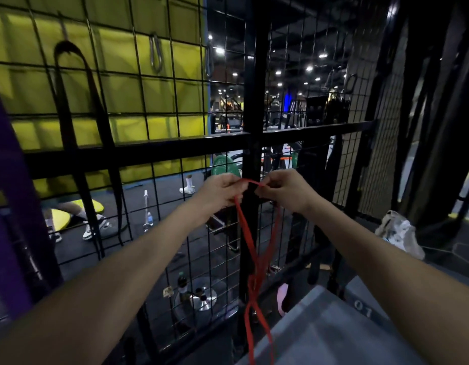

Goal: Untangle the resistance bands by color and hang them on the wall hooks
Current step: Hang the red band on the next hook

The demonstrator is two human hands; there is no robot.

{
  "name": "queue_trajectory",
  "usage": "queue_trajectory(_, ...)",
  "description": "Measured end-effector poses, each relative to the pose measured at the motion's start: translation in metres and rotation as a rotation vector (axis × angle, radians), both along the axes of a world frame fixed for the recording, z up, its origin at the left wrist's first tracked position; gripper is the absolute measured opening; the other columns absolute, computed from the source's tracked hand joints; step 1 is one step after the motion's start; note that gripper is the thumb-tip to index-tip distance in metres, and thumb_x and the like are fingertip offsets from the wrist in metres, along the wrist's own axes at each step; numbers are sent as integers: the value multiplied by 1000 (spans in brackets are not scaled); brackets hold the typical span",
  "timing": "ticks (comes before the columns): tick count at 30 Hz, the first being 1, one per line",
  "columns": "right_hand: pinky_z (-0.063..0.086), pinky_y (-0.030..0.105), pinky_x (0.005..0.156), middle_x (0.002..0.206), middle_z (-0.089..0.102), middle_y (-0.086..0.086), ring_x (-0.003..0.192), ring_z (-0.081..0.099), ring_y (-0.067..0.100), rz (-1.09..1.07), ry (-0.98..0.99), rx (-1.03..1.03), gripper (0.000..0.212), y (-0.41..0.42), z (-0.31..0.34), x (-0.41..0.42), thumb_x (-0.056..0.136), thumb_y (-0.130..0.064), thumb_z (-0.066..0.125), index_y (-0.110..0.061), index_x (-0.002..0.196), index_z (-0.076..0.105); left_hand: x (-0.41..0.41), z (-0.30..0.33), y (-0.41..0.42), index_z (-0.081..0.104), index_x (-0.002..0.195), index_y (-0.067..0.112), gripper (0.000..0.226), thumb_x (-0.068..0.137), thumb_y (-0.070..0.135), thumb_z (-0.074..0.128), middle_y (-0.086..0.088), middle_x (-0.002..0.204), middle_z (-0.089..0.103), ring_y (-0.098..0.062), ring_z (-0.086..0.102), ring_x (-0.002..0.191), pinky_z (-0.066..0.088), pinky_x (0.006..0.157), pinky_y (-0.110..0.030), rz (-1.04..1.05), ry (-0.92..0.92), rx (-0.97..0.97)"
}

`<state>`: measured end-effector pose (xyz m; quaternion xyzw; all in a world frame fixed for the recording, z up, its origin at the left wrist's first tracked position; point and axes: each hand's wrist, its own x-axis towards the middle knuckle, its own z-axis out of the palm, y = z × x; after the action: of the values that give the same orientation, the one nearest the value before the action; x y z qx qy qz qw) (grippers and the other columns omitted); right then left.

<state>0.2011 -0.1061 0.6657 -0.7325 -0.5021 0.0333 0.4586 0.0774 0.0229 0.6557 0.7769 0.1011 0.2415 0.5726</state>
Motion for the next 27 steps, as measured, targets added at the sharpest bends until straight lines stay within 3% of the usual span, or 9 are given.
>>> queue_trajectory(4,35,24,53,61,51,3,56,43,14,72,106,59,18,8,17,-9,83,-10,67,-13,68,59,-8,30,6,56,82,15,12,91,7,55,0,73,53,-10,49,69,42,66,-19,56,-58,171)
queue_trajectory(7,36,20,47,51,49,-4,47,43,9,136,254,230,17,18,43,-14,84,-6,65,-9,69,58,-22,52,16,60,85,19,11,89,8,59,-4,82,60,-15,56,79,49,79,-30,116,-35,267)
queue_trajectory(10,37,23,53,59,49,1,54,42,12,180,306,314,14,28,69,-23,86,-6,63,-10,72,60,-37,75,23,62,87,18,10,85,9,65,-11,92,64,-22,62,85,51,90,-43,204,-110,259)
queue_trajectory(14,35,18,51,58,43,-1,52,39,9,220,223,308,13,55,83,-33,87,-8,62,-8,74,60,-50,101,36,64,84,16,6,84,11,67,1,79,63,-15,62,75,54,77,-37,399,-228,363)
queue_trajectory(17,37,16,49,57,46,-5,49,42,4,223,225,293,13,79,91,-34,87,-13,63,-1,92,64,-54,119,56,63,77,19,12,82,10,69,0,72,62,-16,61,71,54,71,-38,486,-248,438)
queue_trajectory(19,34,14,42,48,47,-11,41,41,0,255,230,304,15,93,100,-36,88,-16,62,-2,84,63,-56,132,71,65,76,17,12,80,7,69,-2,71,63,-15,59,67,54,72,-37,527,-253,535)
queue_trajectory(21,32,17,43,52,46,-6,45,39,6,283,273,340,19,112,112,-36,90,-18,59,-2,81,63,-58,146,84,71,86,9,5,80,7,70,-4,73,65,-6,58,60,53,69,-28,567,-285,634)
queue_trajectory(24,35,20,47,63,47,0,53,40,10,276,302,354,28,144,135,-34,92,-26,56,0,94,67,-60,171,102,74,92,8,13,81,14,70,3,72,63,4,52,57,41,56,-5,675,-335,782)
queue_trajectory(27,39,26,54,62,52,2,51,45,11,308,339,361,30,172,160,-33,93,-29,55,-5,80,65,-58,193,121,75,90,8,13,80,14,71,1,78,68,-1,56,63,37,57,-5,738,-339,846)
